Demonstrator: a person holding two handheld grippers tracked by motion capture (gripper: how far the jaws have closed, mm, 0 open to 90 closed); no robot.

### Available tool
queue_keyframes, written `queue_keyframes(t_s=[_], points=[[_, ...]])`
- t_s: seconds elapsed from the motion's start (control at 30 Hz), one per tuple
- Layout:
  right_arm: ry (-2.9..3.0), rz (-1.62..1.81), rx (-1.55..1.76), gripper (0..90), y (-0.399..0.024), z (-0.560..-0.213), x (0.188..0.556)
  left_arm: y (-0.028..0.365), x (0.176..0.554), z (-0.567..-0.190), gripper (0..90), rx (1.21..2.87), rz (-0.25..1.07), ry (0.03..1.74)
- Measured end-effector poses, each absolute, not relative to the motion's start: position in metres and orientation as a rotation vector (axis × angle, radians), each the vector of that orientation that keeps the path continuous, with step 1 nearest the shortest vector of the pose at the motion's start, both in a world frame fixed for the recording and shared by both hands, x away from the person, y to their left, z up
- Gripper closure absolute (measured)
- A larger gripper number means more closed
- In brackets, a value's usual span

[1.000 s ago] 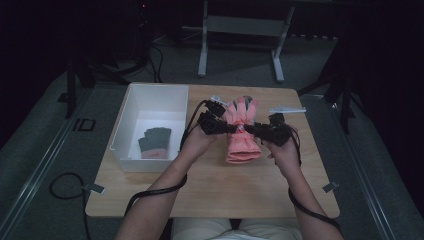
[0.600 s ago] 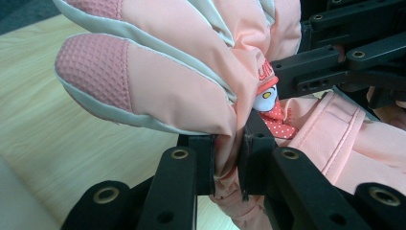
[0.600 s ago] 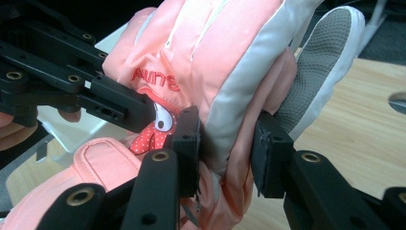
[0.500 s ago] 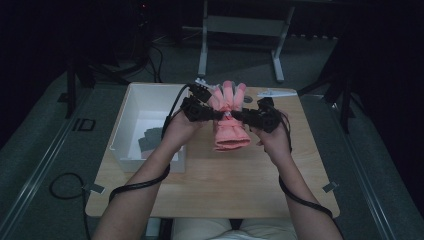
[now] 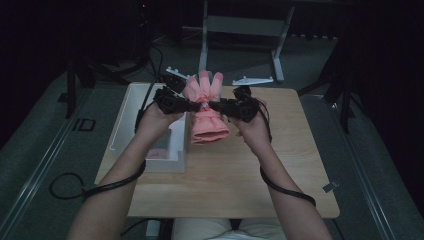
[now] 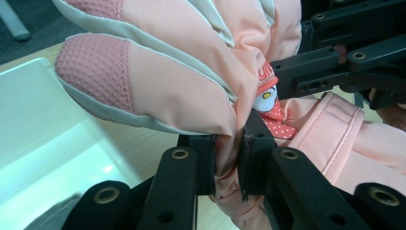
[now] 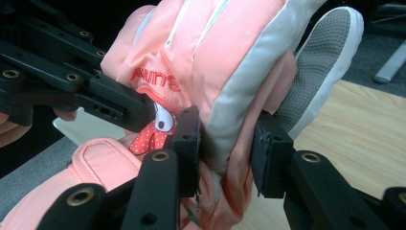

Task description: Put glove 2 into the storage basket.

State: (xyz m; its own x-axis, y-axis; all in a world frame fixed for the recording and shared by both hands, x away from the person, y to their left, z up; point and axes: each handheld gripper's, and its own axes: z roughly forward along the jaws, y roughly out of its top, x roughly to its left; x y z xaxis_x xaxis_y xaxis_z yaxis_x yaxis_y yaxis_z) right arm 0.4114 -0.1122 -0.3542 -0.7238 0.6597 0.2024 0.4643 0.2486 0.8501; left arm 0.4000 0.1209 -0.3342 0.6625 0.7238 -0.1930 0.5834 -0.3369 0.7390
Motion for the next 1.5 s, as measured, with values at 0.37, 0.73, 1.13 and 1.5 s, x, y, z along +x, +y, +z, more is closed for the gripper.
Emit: queue_keyframes(t_s=[0.37, 0.73, 1.13, 1.5], points=[[2.388, 1.499, 1.022, 67.2, -0.037, -0.355, 0.425, 0.191, 0.399, -0.331, 78.8, 2.056, 0.246, 1.117], [2.471, 1.424, 1.071, 67.4, 0.042, -0.392, 0.439, 0.254, 0.409, -0.366, 78.8, 2.091, 0.207, 1.201], [2.6, 1.163, 1.136, 68.5, 0.072, -0.442, 0.454, 0.271, 0.428, -0.433, 78.8, 2.112, 0.071, 1.285], [2.728, 0.919, 1.191, 68.7, 0.085, -0.451, 0.462, 0.262, 0.435, -0.447, 78.5, 2.228, 0.041, 1.327]])
